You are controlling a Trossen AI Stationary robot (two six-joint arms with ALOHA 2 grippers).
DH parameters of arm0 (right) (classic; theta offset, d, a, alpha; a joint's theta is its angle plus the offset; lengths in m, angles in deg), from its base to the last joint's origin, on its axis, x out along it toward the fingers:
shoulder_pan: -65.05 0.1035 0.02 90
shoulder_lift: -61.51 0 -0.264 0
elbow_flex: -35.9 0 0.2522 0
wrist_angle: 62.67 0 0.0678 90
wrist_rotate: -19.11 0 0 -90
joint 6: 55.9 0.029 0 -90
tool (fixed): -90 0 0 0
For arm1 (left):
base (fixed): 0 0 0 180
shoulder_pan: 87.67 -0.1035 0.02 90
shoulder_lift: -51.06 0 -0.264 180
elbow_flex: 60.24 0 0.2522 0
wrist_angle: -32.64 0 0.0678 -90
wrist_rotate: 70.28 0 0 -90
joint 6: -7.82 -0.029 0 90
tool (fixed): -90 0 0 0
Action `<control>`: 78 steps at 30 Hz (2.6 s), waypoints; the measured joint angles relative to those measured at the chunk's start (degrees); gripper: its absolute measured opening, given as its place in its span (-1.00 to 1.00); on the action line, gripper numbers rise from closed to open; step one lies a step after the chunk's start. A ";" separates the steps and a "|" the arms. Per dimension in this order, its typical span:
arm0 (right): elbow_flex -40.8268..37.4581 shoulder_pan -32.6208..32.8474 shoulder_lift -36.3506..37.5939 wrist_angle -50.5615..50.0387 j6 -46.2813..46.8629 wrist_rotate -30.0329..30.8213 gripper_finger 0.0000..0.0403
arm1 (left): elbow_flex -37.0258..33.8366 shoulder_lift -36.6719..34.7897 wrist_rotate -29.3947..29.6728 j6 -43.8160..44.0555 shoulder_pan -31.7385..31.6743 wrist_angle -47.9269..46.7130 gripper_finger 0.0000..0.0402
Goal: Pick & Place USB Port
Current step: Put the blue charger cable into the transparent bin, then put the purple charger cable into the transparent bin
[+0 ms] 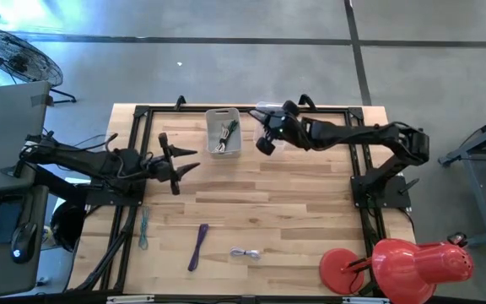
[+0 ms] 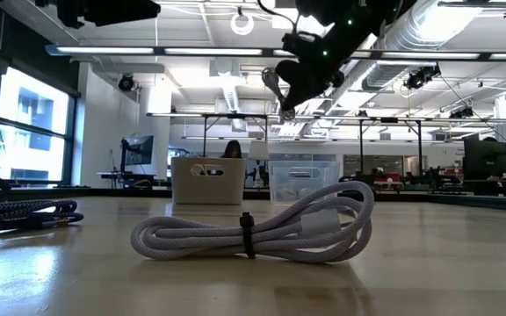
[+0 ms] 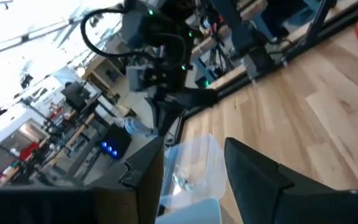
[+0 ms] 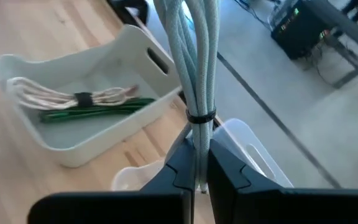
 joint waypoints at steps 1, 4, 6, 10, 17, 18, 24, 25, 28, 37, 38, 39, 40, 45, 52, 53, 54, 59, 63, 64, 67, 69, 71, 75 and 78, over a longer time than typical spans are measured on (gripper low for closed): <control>0.00 -0.59 0.00 -0.34 0.68 -0.11 -0.95 | 0.00 0.00 0.34 0.44 0.00 -0.48 -0.19; -0.01 -2.51 0.00 -1.54 2.95 -2.83 -0.95 | -0.02 0.00 1.56 0.72 0.00 -1.85 -0.19; -0.02 -3.40 0.00 -2.70 3.57 -4.29 -0.95 | -0.02 0.00 1.75 0.76 0.00 -2.14 -0.19; -0.02 -3.81 0.00 -4.23 4.37 -4.56 -0.95 | -0.02 0.00 2.74 0.74 0.00 -1.92 -0.19; -0.02 -3.92 -0.42 -6.36 8.05 -4.51 -0.92 | -0.02 0.00 7.26 1.71 0.00 -4.20 -0.19; -0.02 -4.16 -0.69 -6.88 8.20 -4.53 -0.92 | -0.04 0.02 7.65 1.92 -0.01 -4.32 -0.19; -0.04 -6.72 -6.58 -7.91 10.04 -9.14 -0.94 | -0.04 0.09 7.66 2.13 -0.02 -4.74 -0.19; -0.06 -7.11 -7.75 -7.91 10.22 -9.51 -0.94 | -0.04 0.09 7.67 2.13 -0.02 -4.87 -0.19; -0.09 -7.63 -10.52 -7.99 11.08 -9.18 -0.81 | -0.04 0.11 7.65 2.16 -0.02 -5.15 -0.19; -0.09 -7.57 -12.18 -7.85 8.25 -8.89 -0.28 | -0.04 0.09 7.63 1.93 -0.02 -7.18 -0.19; -0.09 -7.45 -11.77 -7.83 7.37 -9.19 -0.25 | -0.04 0.09 7.63 1.87 -0.02 -7.17 -0.19; -0.09 -7.38 -11.05 -7.84 6.30 -9.63 -0.22 | -0.04 0.10 7.63 1.52 -0.02 -7.06 -0.19; -0.09 -7.37 -10.31 -7.79 5.28 -10.06 -0.19 | -0.04 0.09 7.63 0.63 -0.02 -6.83 -0.19; -0.09 -7.37 -4.67 -8.95 3.05 -17.51 -0.14 | -0.04 0.06 7.69 0.48 0.00 -6.08 -0.19; -0.07 -5.19 3.74 -11.73 2.55 -42.94 -0.14 | -0.04 0.06 5.17 0.58 0.00 -6.64 -0.19; -0.07 -4.07 4.45 -12.11 1.98 -46.18 -0.14 | -0.04 0.06 5.11 0.60 0.00 -6.94 -0.19; -0.07 -2.76 5.06 -12.68 1.66 -48.69 -0.14 | -0.04 0.06 5.11 0.60 0.00 -7.39 -0.19; -0.07 6.32 5.99 -17.02 0.26 -51.18 -0.16 | -0.04 0.06 5.27 0.60 0.00 -10.70 -0.19; -0.07 13.51 4.63 -17.27 0.30 -50.53 -0.15 | -0.04 0.09 5.31 1.35 0.00 -11.90 -0.19; -0.07 15.17 4.19 -17.17 0.30 -50.47 -0.15 | -0.04 0.09 5.31 2.05 0.00 -12.08 -0.19; -0.07 19.63 2.59 -15.50 0.51 -46.77 -0.13 | -0.04 0.09 5.26 2.52 0.00 -12.56 -0.19; -0.07 22.24 1.33 -14.54 0.60 -42.79 -0.13 | -0.04 0.09 4.70 2.55 0.00 -12.98 -0.19; -0.07 24.40 0.01 -13.52 1.94 -39.83 -0.13 | -0.04 0.09 3.60 2.88 0.00 -13.21 -0.19; -0.07 26.65 -2.50 -10.98 6.10 -37.70 -0.11 | -0.04 0.09 0.39 8.72 0.00 -14.74 -0.19; -0.07 27.40 -4.44 -9.61 11.54 -35.07 -0.08 | -0.04 0.11 -3.72 11.23 0.00 -15.33 -0.19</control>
